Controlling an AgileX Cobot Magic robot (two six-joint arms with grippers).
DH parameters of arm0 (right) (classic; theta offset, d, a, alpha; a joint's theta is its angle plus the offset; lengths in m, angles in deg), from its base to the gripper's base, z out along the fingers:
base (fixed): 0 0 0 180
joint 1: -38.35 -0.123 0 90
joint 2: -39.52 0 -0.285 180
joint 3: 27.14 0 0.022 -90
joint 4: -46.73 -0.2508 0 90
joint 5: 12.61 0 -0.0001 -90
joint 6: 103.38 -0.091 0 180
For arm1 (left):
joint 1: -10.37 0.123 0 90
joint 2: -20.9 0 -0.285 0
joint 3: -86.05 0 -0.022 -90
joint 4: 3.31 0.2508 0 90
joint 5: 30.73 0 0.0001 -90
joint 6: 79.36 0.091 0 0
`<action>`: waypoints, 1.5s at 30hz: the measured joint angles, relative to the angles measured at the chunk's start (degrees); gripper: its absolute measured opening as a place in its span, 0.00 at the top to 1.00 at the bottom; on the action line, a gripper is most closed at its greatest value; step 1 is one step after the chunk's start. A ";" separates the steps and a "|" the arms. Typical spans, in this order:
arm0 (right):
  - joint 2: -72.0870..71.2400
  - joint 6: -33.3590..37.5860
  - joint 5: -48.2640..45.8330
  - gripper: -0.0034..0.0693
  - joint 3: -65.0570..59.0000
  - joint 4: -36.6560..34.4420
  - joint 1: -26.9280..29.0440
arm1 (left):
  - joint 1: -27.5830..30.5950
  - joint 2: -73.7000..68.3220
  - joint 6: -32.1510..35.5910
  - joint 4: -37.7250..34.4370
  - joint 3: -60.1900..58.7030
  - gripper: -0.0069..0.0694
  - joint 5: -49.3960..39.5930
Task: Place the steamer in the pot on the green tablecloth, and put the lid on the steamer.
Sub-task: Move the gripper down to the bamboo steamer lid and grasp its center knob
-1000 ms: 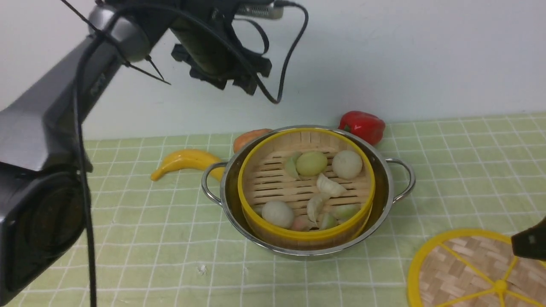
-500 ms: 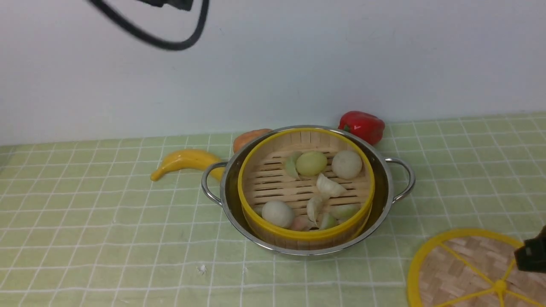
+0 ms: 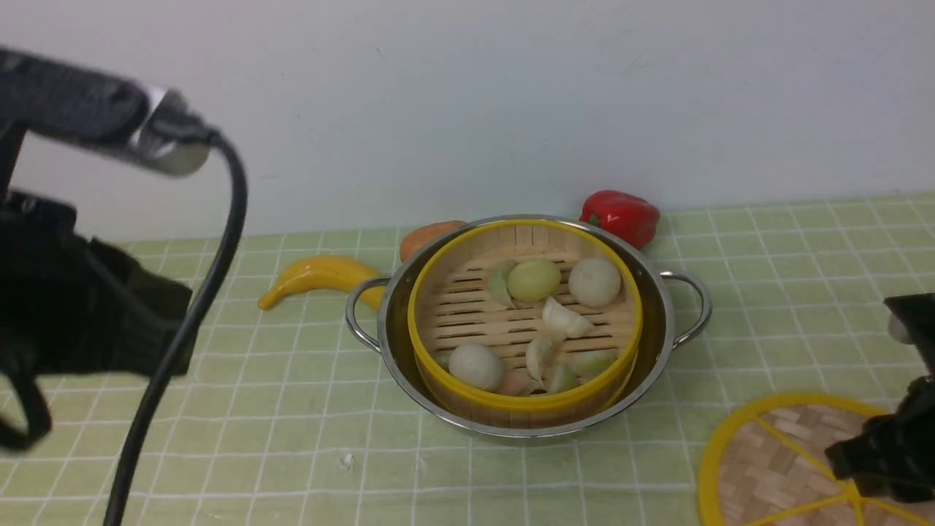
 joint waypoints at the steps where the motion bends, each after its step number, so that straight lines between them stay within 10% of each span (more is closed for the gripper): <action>1: 0.06 -0.26 0.17 0.62 0.00 0.19 0.00 | 0.00 2.74 0.00 -0.81 -3.68 0.94 2.67; 32: 6.85 3.59 2.10 0.76 0.29 -3.57 0.00 | 0.00 16.61 0.37 -8.09 -23.39 0.93 8.64; 45: 3.55 3.59 -23.49 0.76 20.95 1.40 0.00 | 0.00 16.61 0.37 -8.09 -23.39 0.92 8.59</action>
